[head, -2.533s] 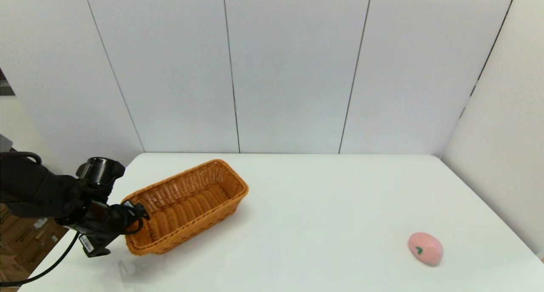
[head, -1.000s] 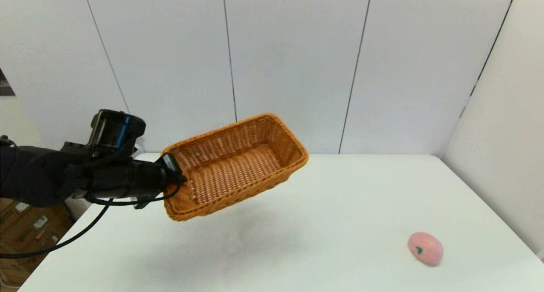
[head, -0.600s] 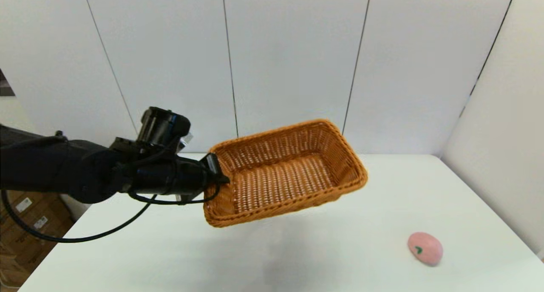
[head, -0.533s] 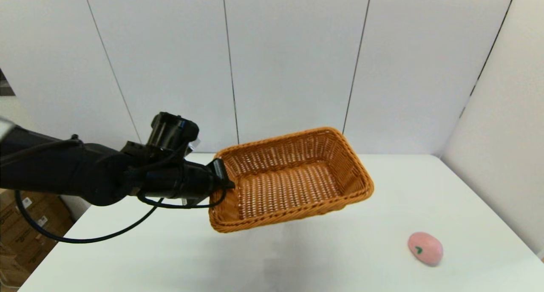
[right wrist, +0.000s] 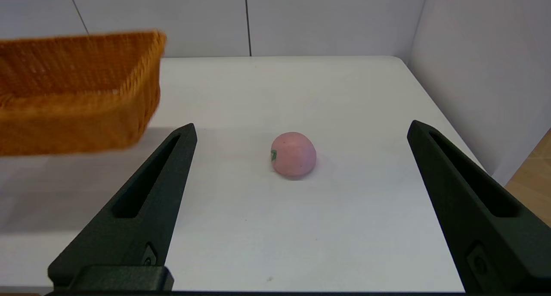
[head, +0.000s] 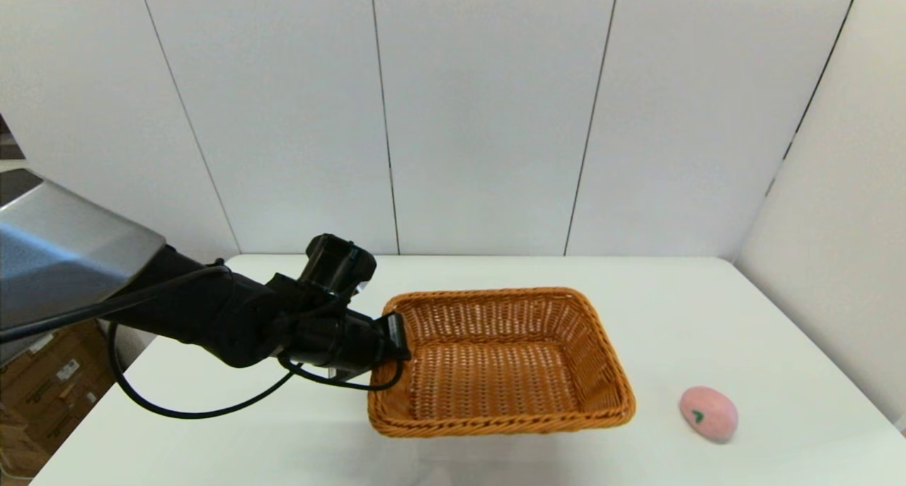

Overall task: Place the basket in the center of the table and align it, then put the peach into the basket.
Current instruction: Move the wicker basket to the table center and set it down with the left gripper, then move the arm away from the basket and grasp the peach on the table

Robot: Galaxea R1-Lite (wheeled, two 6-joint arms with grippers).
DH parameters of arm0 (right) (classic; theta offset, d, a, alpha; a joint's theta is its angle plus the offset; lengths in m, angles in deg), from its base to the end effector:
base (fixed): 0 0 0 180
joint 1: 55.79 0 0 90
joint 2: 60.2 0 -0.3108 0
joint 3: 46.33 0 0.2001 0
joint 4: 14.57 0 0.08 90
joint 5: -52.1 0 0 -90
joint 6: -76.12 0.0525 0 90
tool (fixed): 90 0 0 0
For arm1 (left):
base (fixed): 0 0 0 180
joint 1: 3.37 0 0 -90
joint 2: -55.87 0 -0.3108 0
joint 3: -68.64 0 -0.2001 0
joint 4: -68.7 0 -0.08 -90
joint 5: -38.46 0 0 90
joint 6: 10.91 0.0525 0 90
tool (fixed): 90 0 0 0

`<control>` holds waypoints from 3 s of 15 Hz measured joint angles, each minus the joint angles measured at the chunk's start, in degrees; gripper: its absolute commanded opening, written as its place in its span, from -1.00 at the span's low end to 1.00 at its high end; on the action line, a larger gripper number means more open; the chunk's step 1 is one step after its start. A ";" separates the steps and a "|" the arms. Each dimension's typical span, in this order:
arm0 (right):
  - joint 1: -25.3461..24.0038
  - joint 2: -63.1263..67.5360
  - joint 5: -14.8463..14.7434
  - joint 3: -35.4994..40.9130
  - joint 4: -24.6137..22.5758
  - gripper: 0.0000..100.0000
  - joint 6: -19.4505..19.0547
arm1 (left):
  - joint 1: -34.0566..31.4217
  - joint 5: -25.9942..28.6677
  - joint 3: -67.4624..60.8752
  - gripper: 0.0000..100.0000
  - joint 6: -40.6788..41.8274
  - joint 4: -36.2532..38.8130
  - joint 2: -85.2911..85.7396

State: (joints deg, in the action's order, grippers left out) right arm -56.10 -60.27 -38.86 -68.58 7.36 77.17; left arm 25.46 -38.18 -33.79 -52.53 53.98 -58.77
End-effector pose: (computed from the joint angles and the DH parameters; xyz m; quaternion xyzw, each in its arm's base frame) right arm 0.0068 -0.0008 0.0765 0.0092 -0.0035 -0.0056 0.9999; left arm 0.3186 -0.1892 0.0589 -0.2432 0.5195 -0.1489 0.8054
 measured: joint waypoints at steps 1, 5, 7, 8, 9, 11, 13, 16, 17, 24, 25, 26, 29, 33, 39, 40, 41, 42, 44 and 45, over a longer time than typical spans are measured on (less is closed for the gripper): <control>0.00 0.00 0.00 0.00 0.00 1.00 0.00 | 0.02 -0.06 -0.10 -1.00 0.17 0.24 -0.73; -0.02 0.00 0.00 0.00 0.00 1.00 0.05 | -0.30 -0.13 -0.28 -1.00 2.65 1.16 -2.95; -0.02 0.00 0.00 0.00 0.00 1.00 0.10 | -0.80 -0.09 -0.15 -1.00 3.04 2.82 -4.16; 0.00 0.00 0.00 0.00 0.00 1.00 0.07 | -1.07 -0.09 -0.12 -1.00 3.06 3.12 -4.73; -0.02 0.00 0.02 0.00 0.00 1.00 0.10 | -1.27 -0.11 -0.12 -1.00 3.06 3.15 -5.27; -0.02 0.00 0.00 0.00 0.00 1.00 0.10 | -1.50 -0.13 -0.01 -1.00 2.97 3.34 -6.33; -0.02 0.00 0.02 0.00 0.00 1.00 0.10 | -1.74 -0.24 0.05 -1.00 2.78 4.72 -7.28; -0.02 0.00 0.00 0.00 0.04 1.00 0.10 | -1.74 -0.38 0.13 -1.00 2.65 6.06 -8.22; -0.02 0.00 0.00 0.00 0.04 1.00 0.10 | -1.83 -0.63 0.16 -1.00 2.67 6.07 -8.46; 0.00 0.00 0.02 0.00 0.01 1.00 0.07 | -2.12 -1.40 0.13 -1.00 2.82 6.17 -9.31; 0.00 0.00 0.00 0.00 0.01 1.00 0.10 | -2.12 -1.40 0.13 -1.00 2.90 6.18 -9.28; 0.00 0.00 0.00 0.00 0.01 1.00 0.10 | -2.12 -1.40 0.13 -1.00 3.04 6.17 -9.23; 0.00 0.00 0.00 0.00 0.01 1.00 0.07 | -2.10 -1.33 0.16 -1.00 3.30 6.06 -8.98; 0.00 0.00 0.00 0.00 0.01 1.00 0.07 | -2.05 -1.18 0.46 -1.00 3.97 6.01 -8.05; -0.02 0.00 -0.02 0.00 0.04 1.00 0.07 | -1.96 -0.96 0.21 1.00 4.77 5.96 -7.41; 0.00 0.00 0.00 0.00 0.04 1.00 0.07 | -1.91 -0.85 0.21 1.00 5.00 5.96 -7.33; -0.02 0.00 0.02 0.00 0.04 1.00 0.10 | -1.91 -0.79 0.21 1.00 5.10 5.96 -7.27; 0.00 0.00 0.00 0.00 0.06 1.00 0.10 | -1.91 -0.77 0.21 1.00 5.18 5.99 -7.22; -0.02 0.00 0.00 0.00 0.04 1.00 0.10 | -1.94 -0.77 0.21 1.00 5.24 6.07 -7.17; -0.02 0.00 0.00 0.00 0.01 1.00 0.10 | -1.94 -0.77 0.21 1.00 5.27 6.07 -6.97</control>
State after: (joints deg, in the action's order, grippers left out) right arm -56.12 -60.27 -38.86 -68.58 7.38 77.27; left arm 23.52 -38.95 -33.59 -47.26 60.05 -65.74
